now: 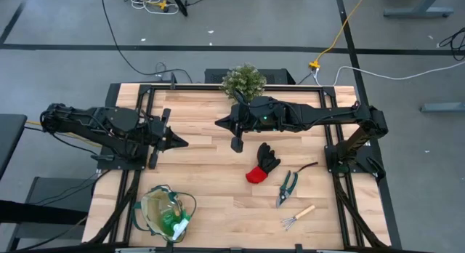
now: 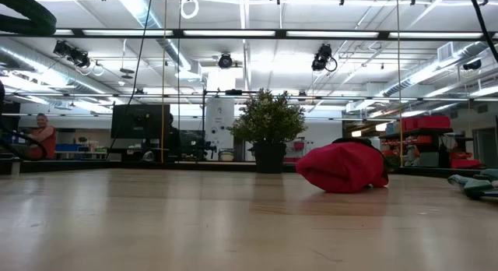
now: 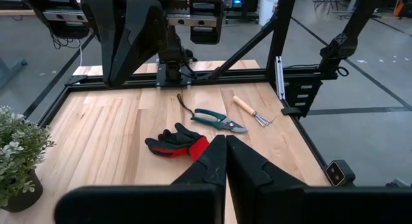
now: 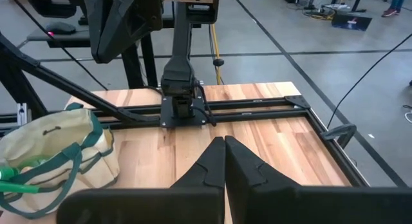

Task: Pick & Place Garden tools in Gardening bag
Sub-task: Put the green shear scissors into the gardening bag

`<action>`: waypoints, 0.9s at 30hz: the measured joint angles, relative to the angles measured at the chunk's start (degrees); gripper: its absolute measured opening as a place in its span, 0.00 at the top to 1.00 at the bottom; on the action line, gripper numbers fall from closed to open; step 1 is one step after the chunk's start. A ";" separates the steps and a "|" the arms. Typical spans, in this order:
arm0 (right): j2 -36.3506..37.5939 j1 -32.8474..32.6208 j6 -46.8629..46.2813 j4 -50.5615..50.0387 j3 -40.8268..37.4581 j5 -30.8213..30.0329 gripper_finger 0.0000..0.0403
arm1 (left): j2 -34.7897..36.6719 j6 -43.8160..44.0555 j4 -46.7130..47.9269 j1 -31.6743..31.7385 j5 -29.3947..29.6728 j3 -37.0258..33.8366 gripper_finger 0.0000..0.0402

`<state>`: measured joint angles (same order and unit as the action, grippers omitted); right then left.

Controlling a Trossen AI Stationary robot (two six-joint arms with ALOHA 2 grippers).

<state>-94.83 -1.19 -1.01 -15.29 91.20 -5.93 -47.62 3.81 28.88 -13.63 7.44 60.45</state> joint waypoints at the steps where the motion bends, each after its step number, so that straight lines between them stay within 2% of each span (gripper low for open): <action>1: 0.00 0.00 0.00 0.00 0.00 0.00 0.99 | 0.00 0.00 -0.05 0.00 0.00 0.00 0.97; 19: 0.00 0.00 0.02 -0.19 0.00 0.00 0.99 | 0.00 0.04 -0.24 -0.04 -0.17 0.02 0.99; 27: -0.02 0.00 0.06 -1.71 0.00 0.72 0.99 | -0.01 -0.04 -0.44 -0.04 -0.20 0.02 0.96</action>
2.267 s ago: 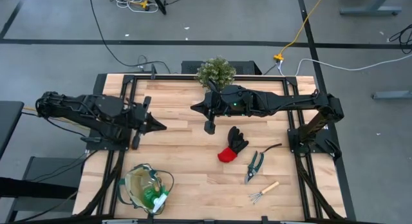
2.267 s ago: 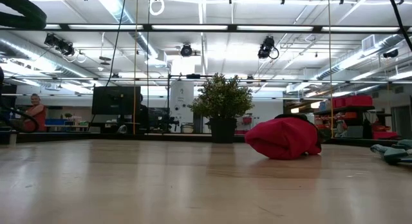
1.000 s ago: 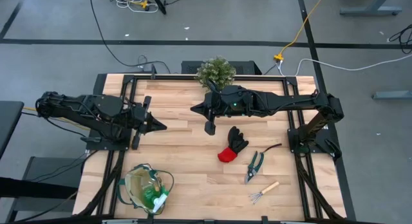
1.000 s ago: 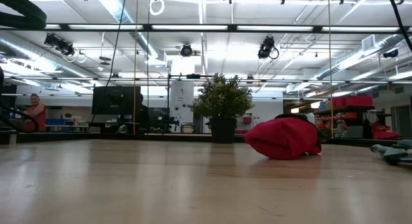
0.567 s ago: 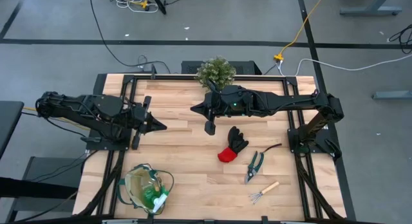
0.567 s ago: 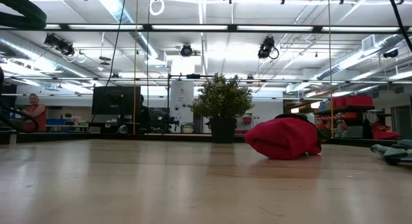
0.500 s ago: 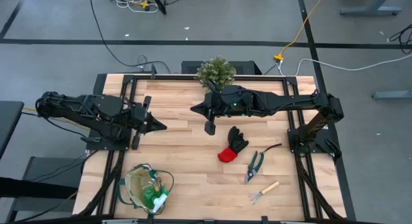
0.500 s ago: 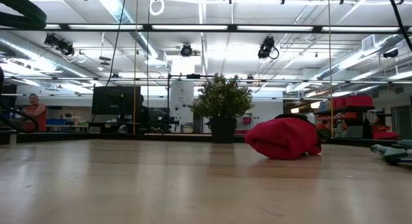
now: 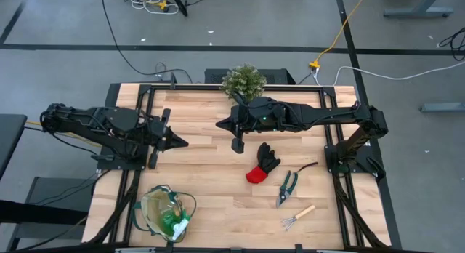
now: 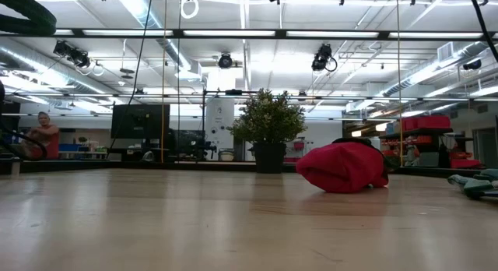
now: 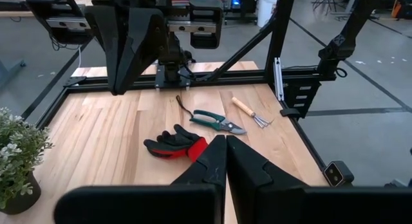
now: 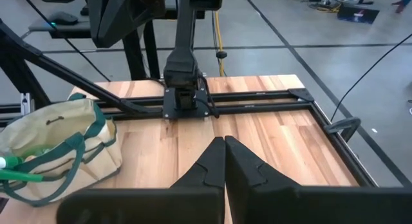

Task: Pick & Place Garden tools in Gardening bag
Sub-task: Put the green shear scissors into the gardening bag

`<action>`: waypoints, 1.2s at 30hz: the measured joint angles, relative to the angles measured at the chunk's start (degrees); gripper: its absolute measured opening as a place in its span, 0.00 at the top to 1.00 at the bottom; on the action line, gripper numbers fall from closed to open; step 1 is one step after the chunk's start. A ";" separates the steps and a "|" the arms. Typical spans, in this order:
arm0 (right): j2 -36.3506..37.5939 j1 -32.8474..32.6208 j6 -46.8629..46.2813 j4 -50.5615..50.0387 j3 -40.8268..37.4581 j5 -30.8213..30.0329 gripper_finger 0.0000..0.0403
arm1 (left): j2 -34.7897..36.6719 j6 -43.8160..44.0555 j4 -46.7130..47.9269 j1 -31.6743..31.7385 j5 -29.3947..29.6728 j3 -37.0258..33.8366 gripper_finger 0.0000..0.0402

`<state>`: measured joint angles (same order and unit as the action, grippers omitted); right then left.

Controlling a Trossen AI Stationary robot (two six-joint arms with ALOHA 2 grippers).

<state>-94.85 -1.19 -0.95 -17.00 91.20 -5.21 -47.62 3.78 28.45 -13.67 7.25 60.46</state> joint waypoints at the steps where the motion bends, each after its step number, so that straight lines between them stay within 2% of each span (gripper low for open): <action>1: 0.00 -0.02 0.02 0.18 0.00 0.05 0.99 | 0.01 -0.18 -0.20 0.00 0.00 -0.01 0.96; 12: 0.00 0.00 1.44 0.84 0.00 0.15 0.99 | 0.09 -0.72 -1.01 0.00 0.04 0.00 0.97; 21: 0.00 0.00 -0.81 -1.97 0.00 0.15 0.98 | 0.01 -0.40 -0.68 -0.01 -0.02 0.01 0.98; 36: 0.00 -0.04 1.44 -10.34 -0.02 0.15 0.71 | 0.01 1.28 -0.83 0.00 0.00 0.00 0.97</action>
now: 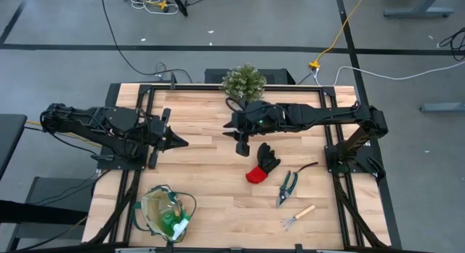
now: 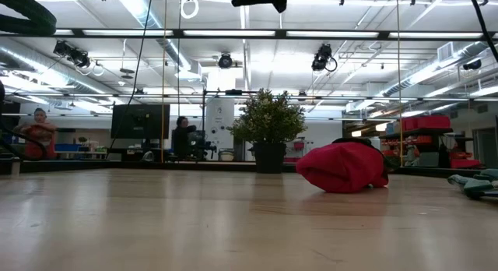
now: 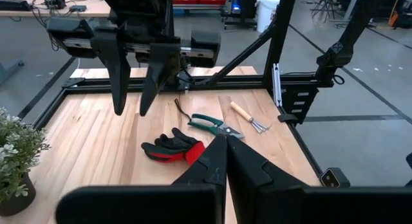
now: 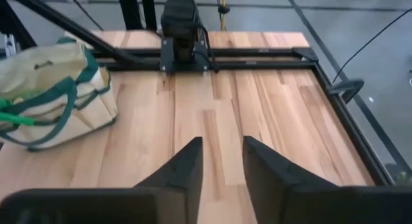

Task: Pick & Place Garden tools in Gardening bag
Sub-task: Put the green shear scissors into the gardening bag

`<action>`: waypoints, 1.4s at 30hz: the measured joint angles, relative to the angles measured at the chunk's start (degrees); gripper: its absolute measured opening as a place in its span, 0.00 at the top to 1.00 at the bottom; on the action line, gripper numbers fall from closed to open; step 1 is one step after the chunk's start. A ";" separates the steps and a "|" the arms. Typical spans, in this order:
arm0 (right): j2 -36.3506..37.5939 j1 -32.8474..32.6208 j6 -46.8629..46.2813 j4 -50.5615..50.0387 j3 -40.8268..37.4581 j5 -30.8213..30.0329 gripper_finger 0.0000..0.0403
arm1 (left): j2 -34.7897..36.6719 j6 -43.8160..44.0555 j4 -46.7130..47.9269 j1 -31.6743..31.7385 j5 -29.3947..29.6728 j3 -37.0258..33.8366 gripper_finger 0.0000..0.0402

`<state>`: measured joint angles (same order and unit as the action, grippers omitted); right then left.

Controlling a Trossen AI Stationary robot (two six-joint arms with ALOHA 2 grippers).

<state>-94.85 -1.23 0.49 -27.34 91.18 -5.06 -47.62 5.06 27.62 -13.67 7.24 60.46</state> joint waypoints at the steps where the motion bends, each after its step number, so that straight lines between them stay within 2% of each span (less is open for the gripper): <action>1: 0.00 0.00 0.00 -0.77 0.00 0.02 0.69 | 0.00 0.01 0.01 0.00 0.00 0.01 0.98; 10: 0.00 -1.38 -0.92 -8.84 -0.10 4.10 0.58 | 0.00 0.72 0.02 0.00 0.59 0.00 0.96; 21: 0.04 -4.05 -1.49 -17.94 -6.73 7.70 0.60 | 0.00 0.74 0.02 0.00 0.59 0.01 0.97; 28: 0.15 -5.65 3.64 -29.57 -6.75 7.50 0.61 | 0.00 0.55 0.04 0.00 0.62 0.01 0.96; 33: 0.15 -6.20 6.48 -32.49 -8.43 7.52 0.60 | 0.00 -0.06 0.04 -0.02 0.66 0.00 0.96; 42: 0.20 -7.59 8.41 -33.20 -12.74 7.50 0.47 | 0.00 -0.15 0.04 -0.01 0.64 0.01 0.96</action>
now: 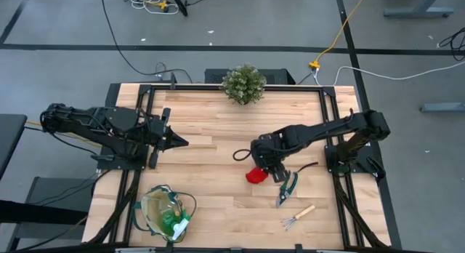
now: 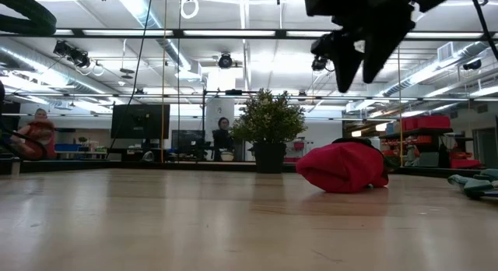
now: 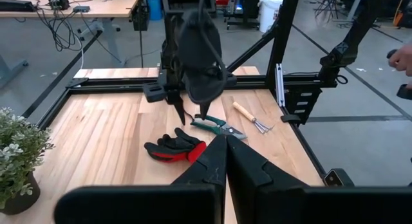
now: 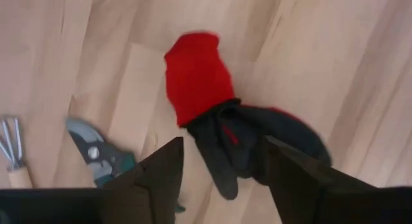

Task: Pick & Place Garden tools in Gardening bag
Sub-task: Put the green shear scissors into the gardening bag

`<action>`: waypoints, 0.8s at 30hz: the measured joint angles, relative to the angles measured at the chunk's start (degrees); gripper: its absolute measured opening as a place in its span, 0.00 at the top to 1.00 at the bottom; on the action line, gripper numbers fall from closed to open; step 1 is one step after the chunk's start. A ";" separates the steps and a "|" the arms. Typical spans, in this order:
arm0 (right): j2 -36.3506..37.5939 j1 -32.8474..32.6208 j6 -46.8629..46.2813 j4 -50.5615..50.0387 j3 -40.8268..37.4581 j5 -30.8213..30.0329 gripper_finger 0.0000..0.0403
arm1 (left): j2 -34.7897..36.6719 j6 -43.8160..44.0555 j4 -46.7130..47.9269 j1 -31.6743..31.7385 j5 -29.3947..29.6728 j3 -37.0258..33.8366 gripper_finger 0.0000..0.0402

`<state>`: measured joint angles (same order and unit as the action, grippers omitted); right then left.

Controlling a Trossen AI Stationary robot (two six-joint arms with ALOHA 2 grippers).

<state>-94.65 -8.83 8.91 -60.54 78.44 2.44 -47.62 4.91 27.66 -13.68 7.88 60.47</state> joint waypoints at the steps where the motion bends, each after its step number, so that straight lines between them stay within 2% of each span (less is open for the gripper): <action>1: 0.00 -0.13 0.00 -0.07 -0.64 0.00 0.45 | 0.00 0.11 0.00 0.00 0.01 0.00 0.96; 9: 0.00 -2.50 -2.42 -1.53 -5.51 0.98 0.34 | 0.00 0.60 0.00 0.00 0.00 0.00 0.96; 17: 0.00 -7.08 -2.41 -2.07 -10.52 7.06 0.35 | 0.00 0.47 0.00 0.00 0.01 0.00 0.96; 24: 0.00 -12.10 -0.89 -3.36 -13.70 7.67 0.38 | 0.00 0.45 0.00 0.00 0.00 -0.01 0.96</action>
<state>-94.65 -20.93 8.01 -63.90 64.74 10.11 -47.62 5.37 27.66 -13.68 7.88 60.46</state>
